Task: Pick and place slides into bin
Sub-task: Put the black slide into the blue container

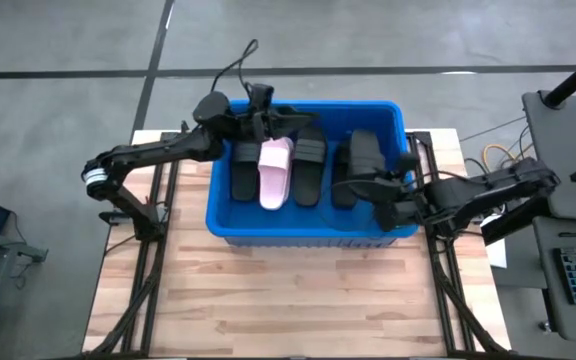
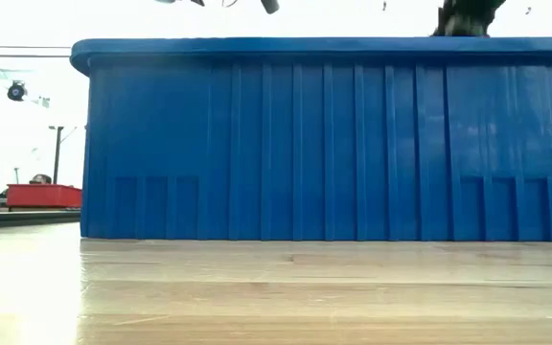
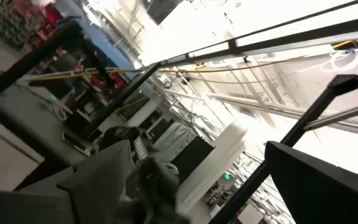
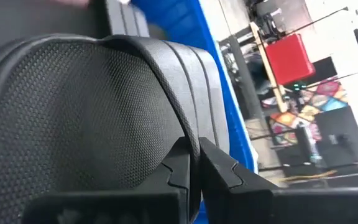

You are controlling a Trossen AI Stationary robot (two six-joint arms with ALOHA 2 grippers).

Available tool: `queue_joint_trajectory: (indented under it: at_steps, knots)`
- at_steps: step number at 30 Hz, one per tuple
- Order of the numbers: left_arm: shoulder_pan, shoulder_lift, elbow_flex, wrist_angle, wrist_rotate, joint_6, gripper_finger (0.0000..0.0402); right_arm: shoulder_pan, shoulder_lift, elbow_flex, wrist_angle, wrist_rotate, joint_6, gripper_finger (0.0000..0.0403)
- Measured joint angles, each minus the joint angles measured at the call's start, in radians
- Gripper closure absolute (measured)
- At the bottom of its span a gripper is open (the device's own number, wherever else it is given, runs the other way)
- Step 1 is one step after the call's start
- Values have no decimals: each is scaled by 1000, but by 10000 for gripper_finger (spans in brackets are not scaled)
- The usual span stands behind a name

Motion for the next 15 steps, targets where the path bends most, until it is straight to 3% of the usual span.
queue_joint_trajectory:
  at_steps: [5,15]
  knots:
    - [1,-16,0,-8,1,21,46,-56,-1,-175,189,14,-126,394]
    - [1,-21,-12,-6,1,22,45,-211,-1,-421,778,-4,-494,394]
